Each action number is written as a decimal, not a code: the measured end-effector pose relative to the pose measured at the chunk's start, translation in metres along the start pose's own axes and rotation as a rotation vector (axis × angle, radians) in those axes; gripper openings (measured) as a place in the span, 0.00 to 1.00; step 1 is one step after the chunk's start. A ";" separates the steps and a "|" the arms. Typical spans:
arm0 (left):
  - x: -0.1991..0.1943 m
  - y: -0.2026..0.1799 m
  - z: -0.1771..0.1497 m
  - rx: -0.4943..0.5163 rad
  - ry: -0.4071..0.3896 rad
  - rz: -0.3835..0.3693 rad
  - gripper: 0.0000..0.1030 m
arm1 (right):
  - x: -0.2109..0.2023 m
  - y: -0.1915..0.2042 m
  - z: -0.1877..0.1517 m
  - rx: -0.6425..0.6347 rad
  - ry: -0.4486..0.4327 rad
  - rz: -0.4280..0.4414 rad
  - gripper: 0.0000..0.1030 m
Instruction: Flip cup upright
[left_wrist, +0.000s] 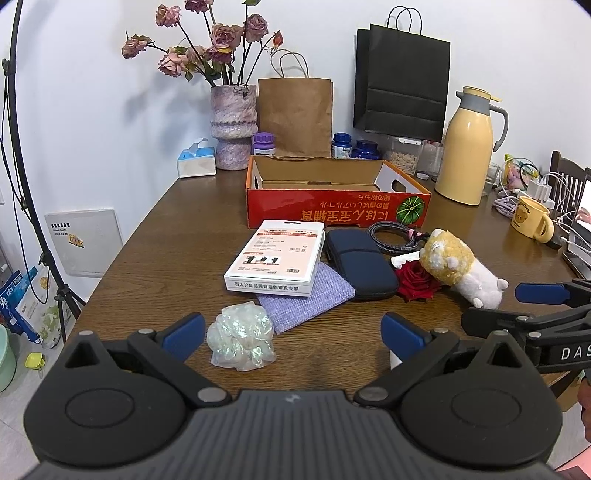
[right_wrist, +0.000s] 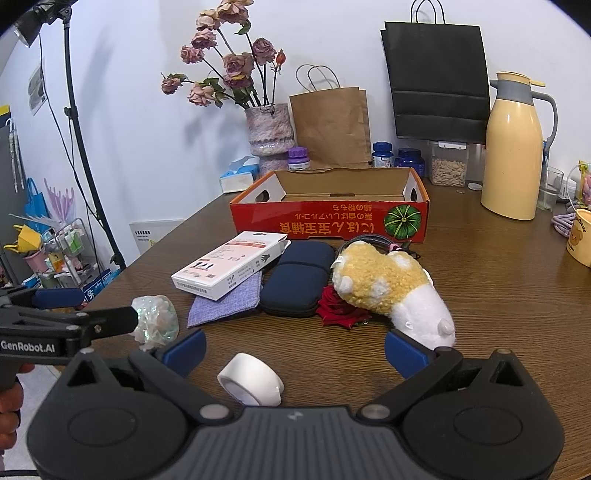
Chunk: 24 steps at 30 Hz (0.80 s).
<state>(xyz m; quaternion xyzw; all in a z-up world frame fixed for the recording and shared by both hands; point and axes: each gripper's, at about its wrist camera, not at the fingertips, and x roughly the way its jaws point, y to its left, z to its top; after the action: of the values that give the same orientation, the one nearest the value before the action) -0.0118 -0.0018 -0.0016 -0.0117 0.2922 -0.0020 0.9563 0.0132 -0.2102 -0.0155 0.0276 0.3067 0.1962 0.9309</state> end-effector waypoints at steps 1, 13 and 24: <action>0.000 0.001 0.000 0.000 0.000 0.000 1.00 | 0.000 0.000 0.000 -0.001 0.000 -0.001 1.00; -0.001 0.002 -0.001 -0.003 -0.007 -0.004 1.00 | 0.000 0.000 0.000 -0.002 -0.001 -0.002 1.00; -0.001 0.001 -0.003 -0.004 -0.014 -0.004 1.00 | 0.000 0.001 -0.001 -0.003 0.000 -0.002 1.00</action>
<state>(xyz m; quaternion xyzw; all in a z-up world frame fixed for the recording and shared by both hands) -0.0141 -0.0005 -0.0036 -0.0140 0.2853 -0.0035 0.9583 0.0125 -0.2095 -0.0158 0.0259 0.3064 0.1958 0.9312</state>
